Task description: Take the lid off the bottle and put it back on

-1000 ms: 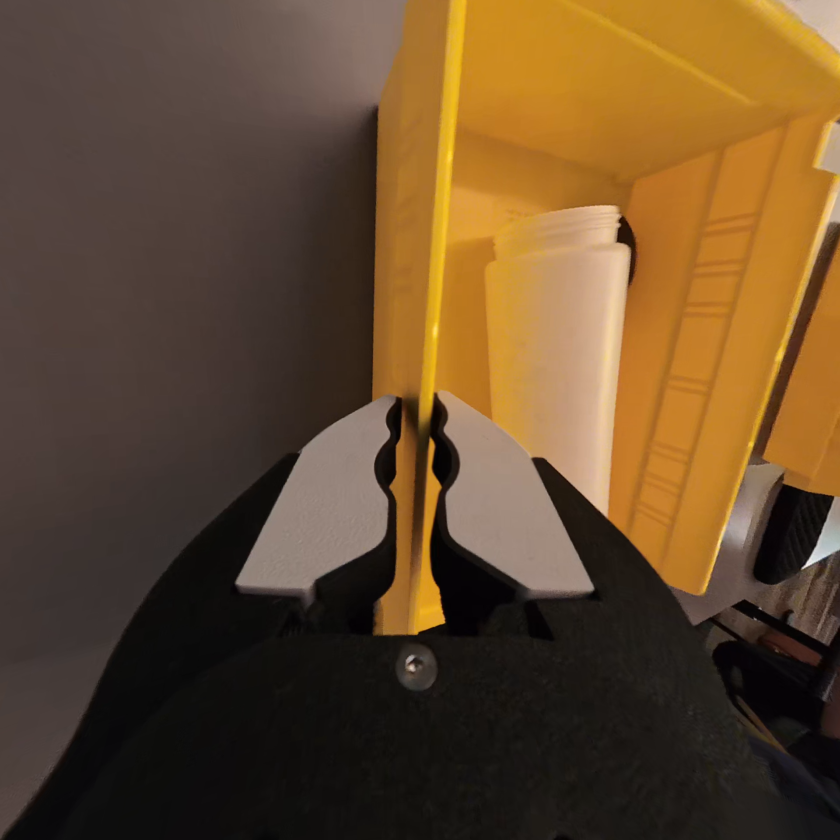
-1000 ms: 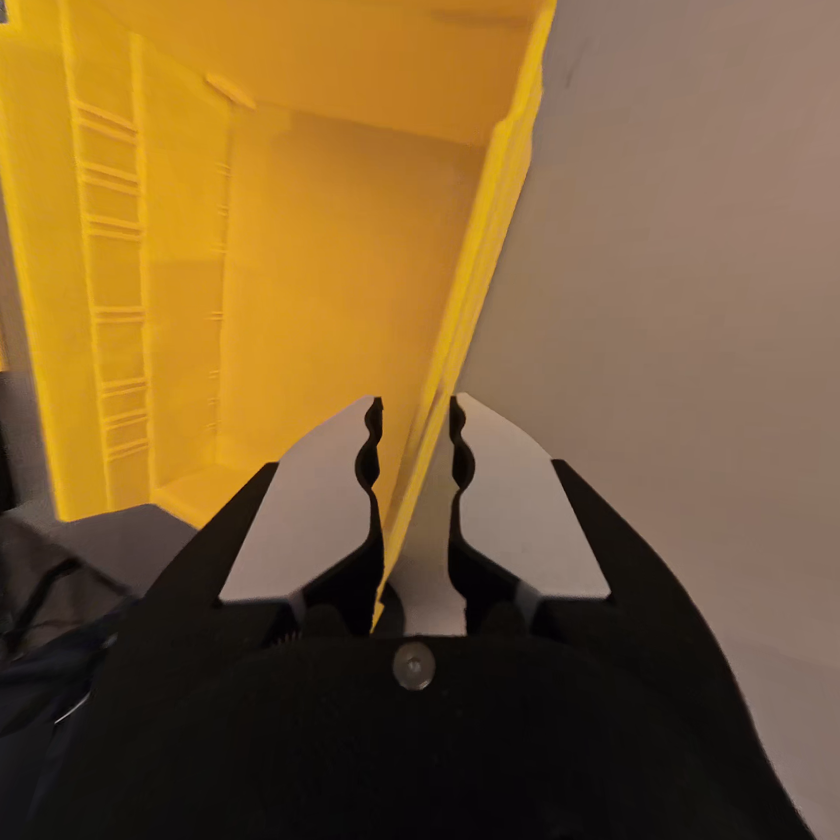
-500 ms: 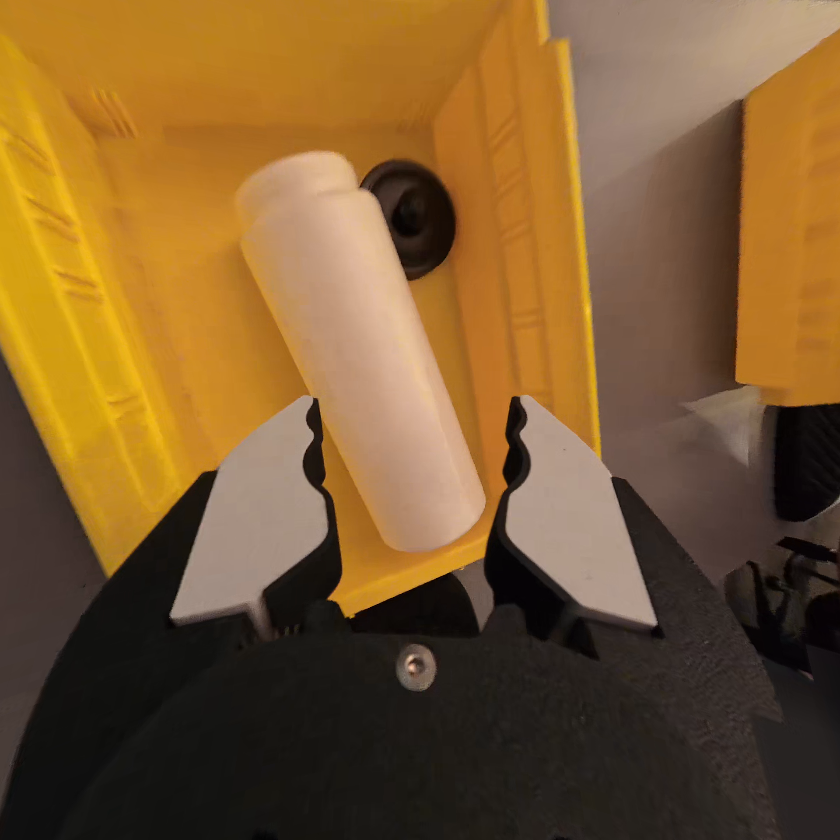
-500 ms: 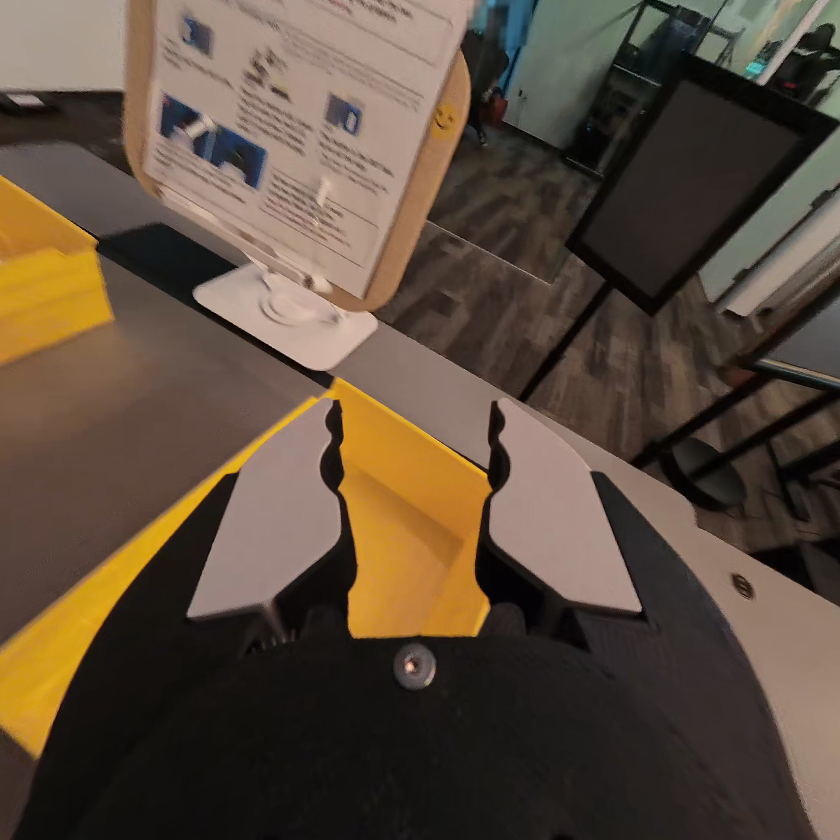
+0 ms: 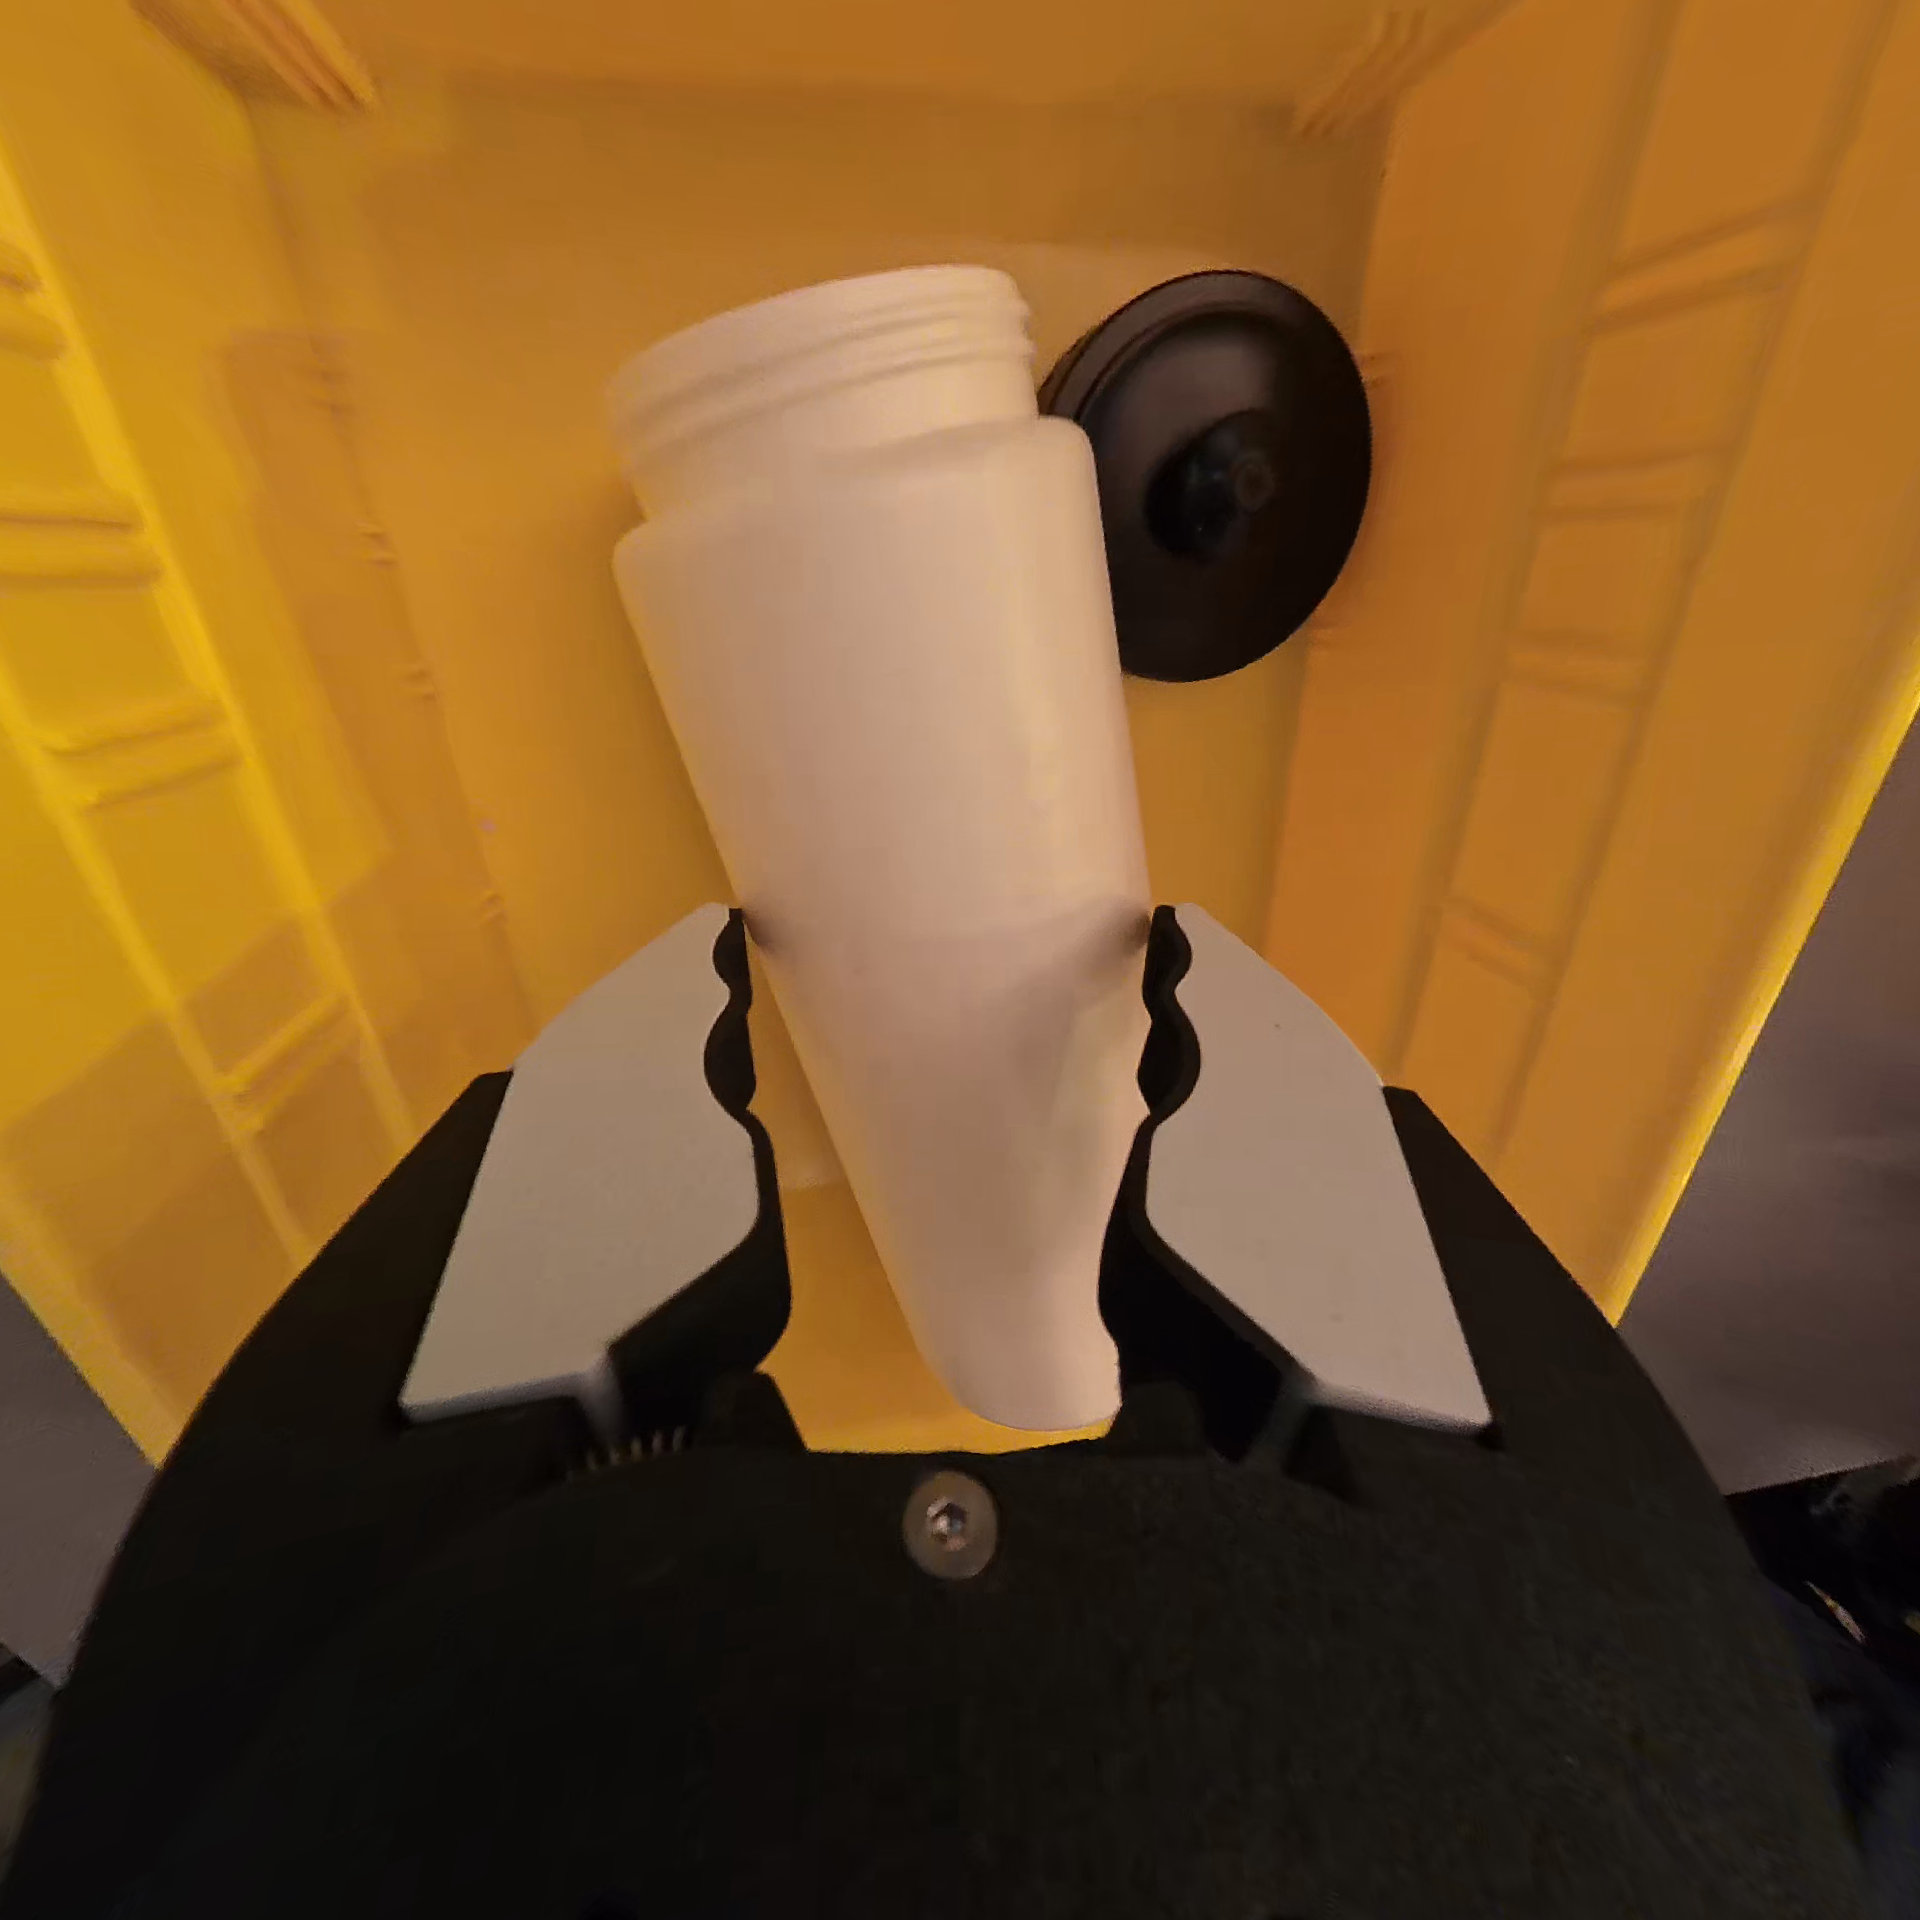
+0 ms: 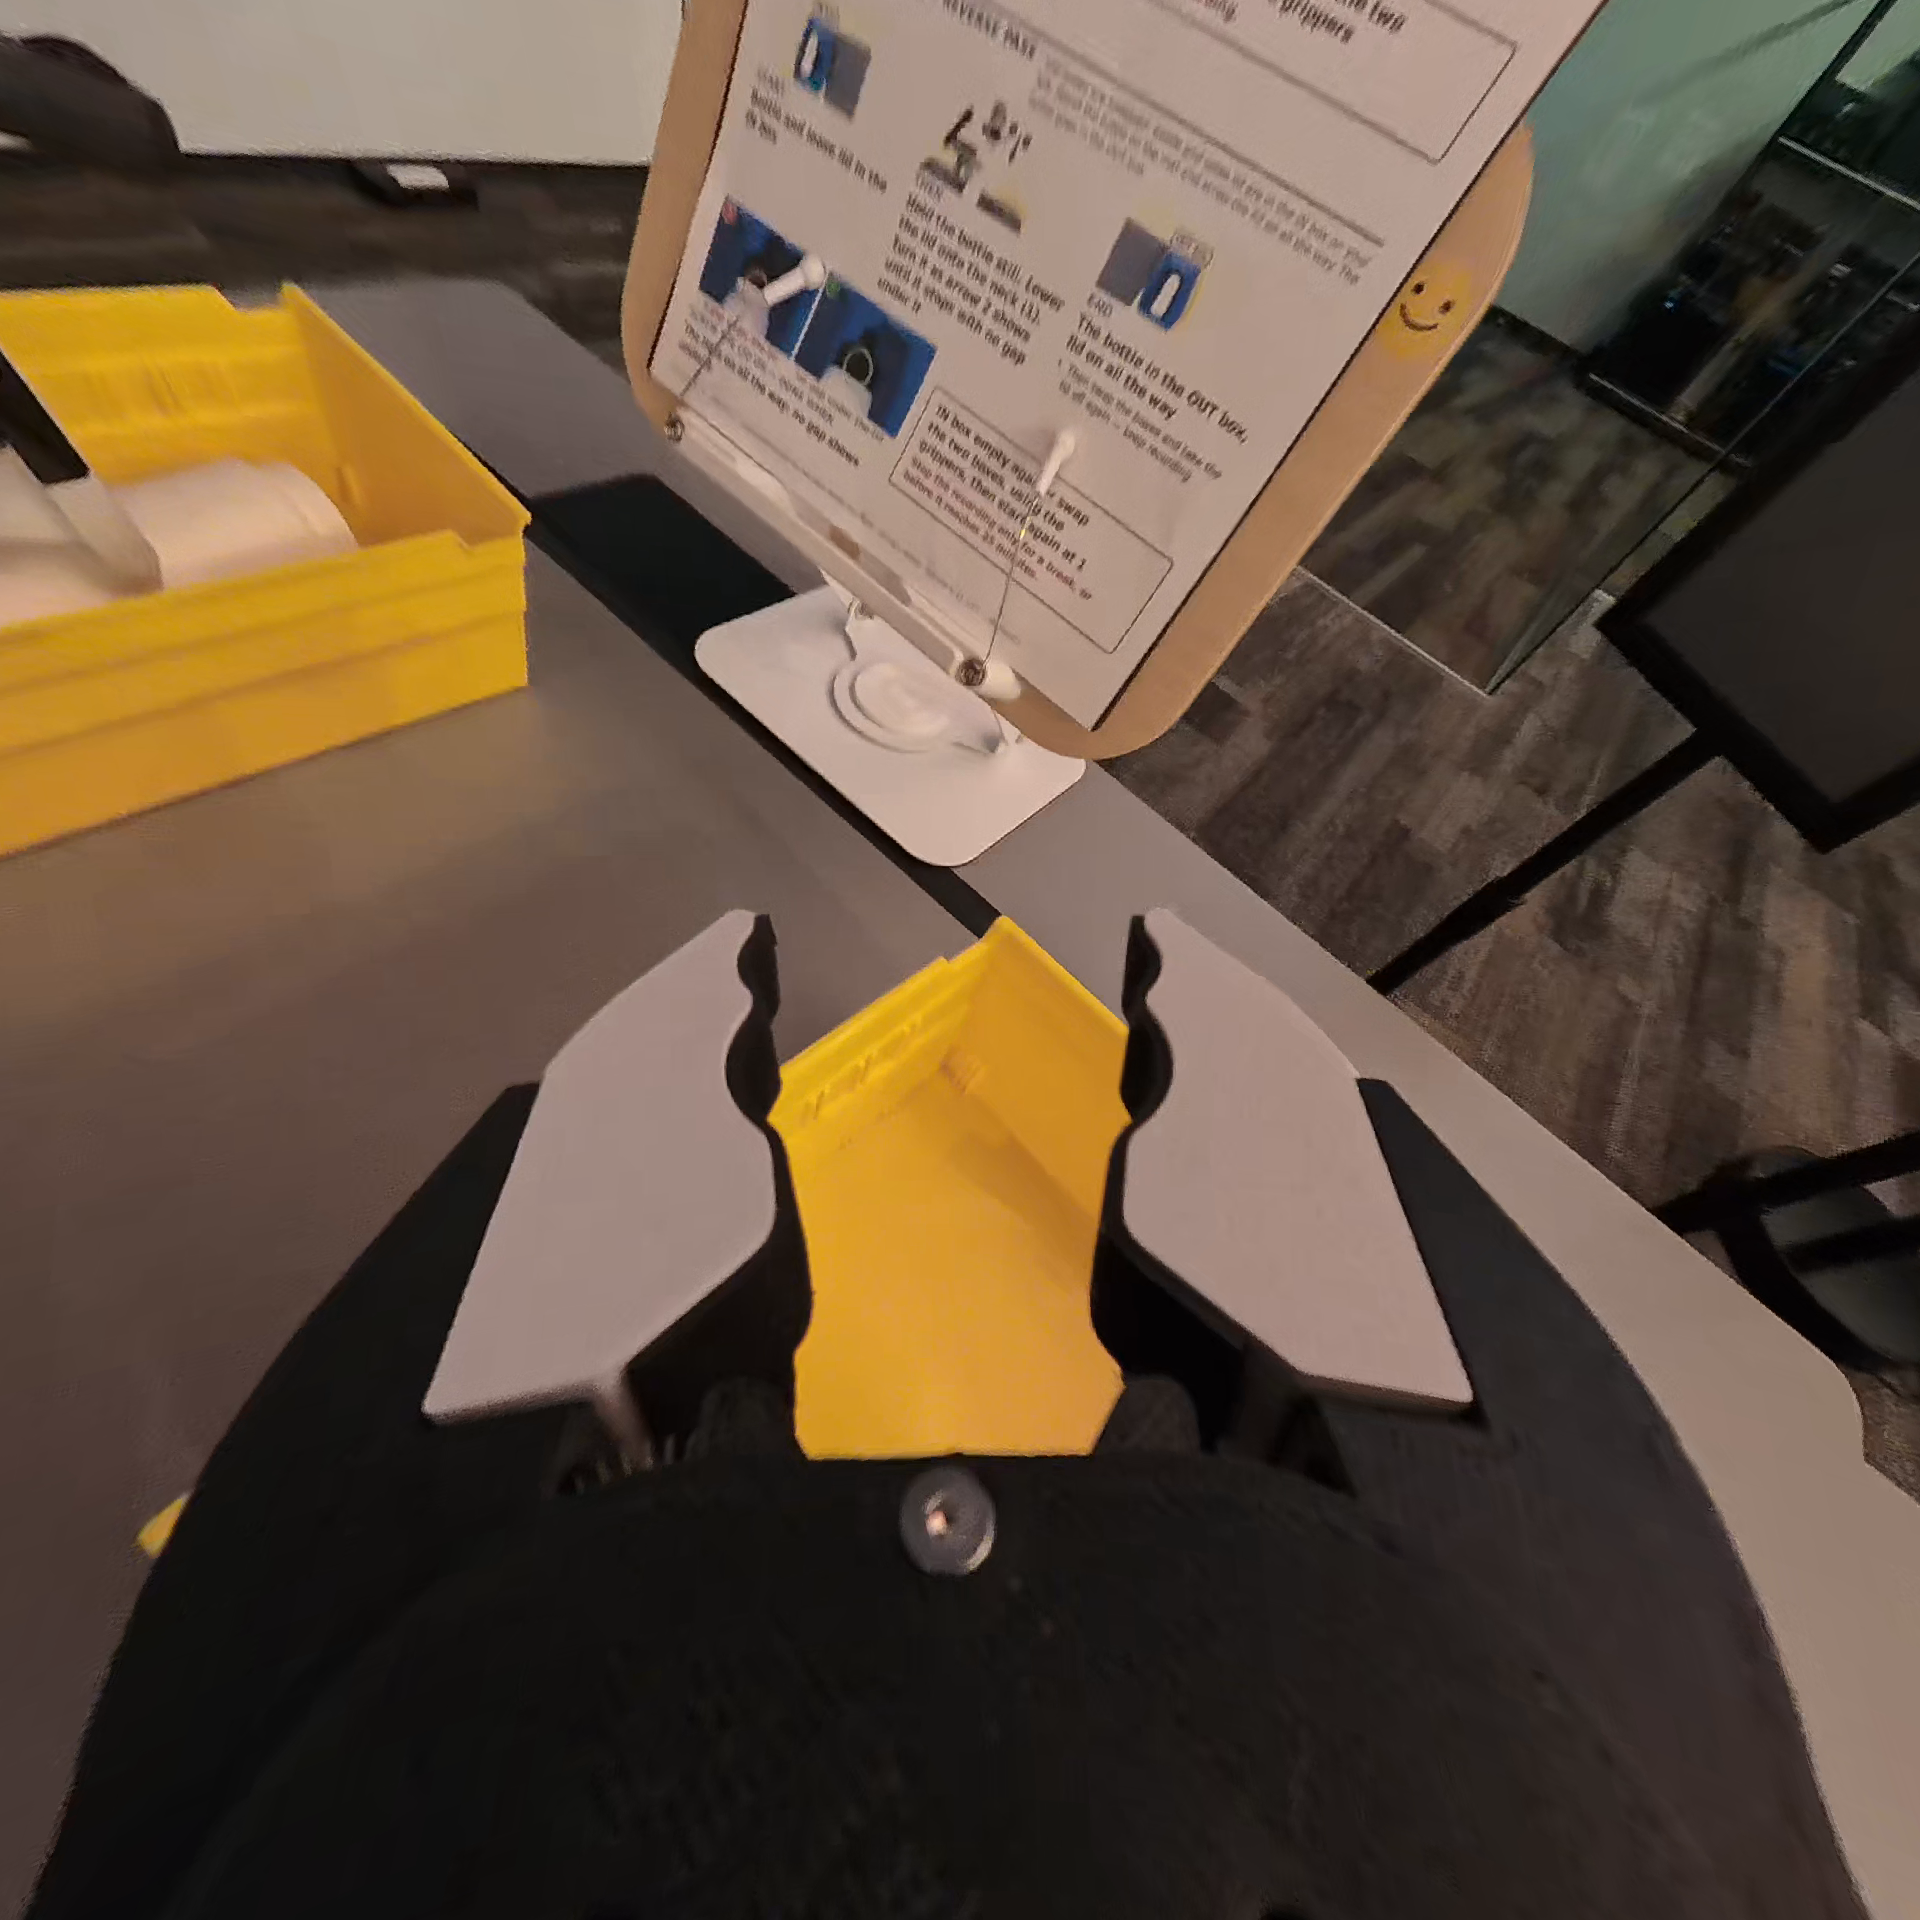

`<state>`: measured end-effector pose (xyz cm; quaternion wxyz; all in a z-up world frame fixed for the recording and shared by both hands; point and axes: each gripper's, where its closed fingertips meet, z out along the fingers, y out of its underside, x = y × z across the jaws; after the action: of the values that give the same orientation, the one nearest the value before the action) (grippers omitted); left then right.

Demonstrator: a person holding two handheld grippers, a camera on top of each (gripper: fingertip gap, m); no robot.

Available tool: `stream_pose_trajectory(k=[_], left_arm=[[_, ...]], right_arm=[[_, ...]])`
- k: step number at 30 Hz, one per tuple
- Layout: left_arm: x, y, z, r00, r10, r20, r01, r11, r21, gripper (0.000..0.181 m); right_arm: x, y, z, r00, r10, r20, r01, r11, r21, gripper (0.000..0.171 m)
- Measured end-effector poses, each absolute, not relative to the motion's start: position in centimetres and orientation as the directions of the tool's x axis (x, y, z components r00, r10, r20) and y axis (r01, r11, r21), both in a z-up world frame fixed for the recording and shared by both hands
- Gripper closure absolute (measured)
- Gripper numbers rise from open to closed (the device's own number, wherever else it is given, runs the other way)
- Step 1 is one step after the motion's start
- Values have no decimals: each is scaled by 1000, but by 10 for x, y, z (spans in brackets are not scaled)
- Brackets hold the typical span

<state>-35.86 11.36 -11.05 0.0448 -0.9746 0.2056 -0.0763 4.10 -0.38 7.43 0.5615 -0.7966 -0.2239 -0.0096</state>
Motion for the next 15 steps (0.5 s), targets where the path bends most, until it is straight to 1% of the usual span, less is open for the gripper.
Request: stream_pose_trajectory(k=[2, 4, 5, 7, 11, 15], left_arm=[[-358, 109, -115, 911, -384, 153, -376, -923, -80, 107], [-358, 103, -122, 917, -358, 174, -361, -933, -16, 102], [-358, 102, -124, 920, -348, 181, -352, -936, -6, 100], [-359, 105, -124, 922, -347, 172, -349, -937, -18, 101], [-371, 109, -121, 913, -400, 75, -398, -917, -39, 101], [-368, 110, -104, 901, -422, 98, -412, -905, -102, 102]], right_arm=[[36, -2, 67, 890, 375, 258, 378, -293, -878, 106], [28, -1, 65, 879, 401, 256, 388, -291, -874, 107], [24, -1, 64, 872, 415, 260, 398, -290, -870, 108], [17, -3, 63, 858, 437, 269, 417, -288, -862, 110], [7, -5, 65, 841, 464, 278, 432, -266, -862, 112], [-2, -5, 65, 828, 491, 269, 430, -250, -868, 114]])
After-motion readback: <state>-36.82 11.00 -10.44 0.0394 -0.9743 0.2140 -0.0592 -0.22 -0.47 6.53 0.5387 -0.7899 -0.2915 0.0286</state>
